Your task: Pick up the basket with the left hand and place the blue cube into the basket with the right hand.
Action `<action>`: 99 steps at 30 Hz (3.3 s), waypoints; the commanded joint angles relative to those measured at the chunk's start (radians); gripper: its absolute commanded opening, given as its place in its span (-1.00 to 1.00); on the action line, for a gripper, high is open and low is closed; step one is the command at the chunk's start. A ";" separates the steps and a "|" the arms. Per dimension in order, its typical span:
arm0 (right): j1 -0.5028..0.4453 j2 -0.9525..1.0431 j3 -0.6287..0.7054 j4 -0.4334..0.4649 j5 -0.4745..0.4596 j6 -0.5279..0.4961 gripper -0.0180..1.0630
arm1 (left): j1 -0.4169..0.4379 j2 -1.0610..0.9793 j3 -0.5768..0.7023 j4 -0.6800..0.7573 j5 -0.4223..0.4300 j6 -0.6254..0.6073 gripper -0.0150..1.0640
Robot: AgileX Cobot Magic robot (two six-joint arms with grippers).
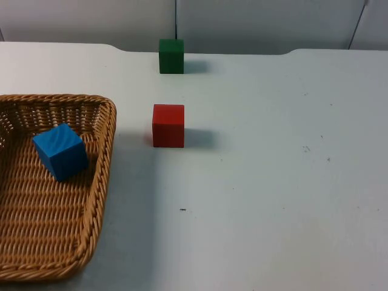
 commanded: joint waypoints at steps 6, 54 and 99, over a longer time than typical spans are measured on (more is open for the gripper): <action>0.002 -0.175 0.066 -0.009 0.143 0.069 0.65 | -0.005 -0.004 0.002 -0.010 -0.007 0.004 0.59; 0.001 -0.471 0.092 -0.063 0.533 0.166 0.98 | -0.005 -0.004 0.002 -0.017 -0.009 0.011 0.98; -0.771 -0.471 0.092 -0.063 0.533 0.166 0.97 | -0.005 -0.004 0.002 -0.017 -0.009 0.011 0.98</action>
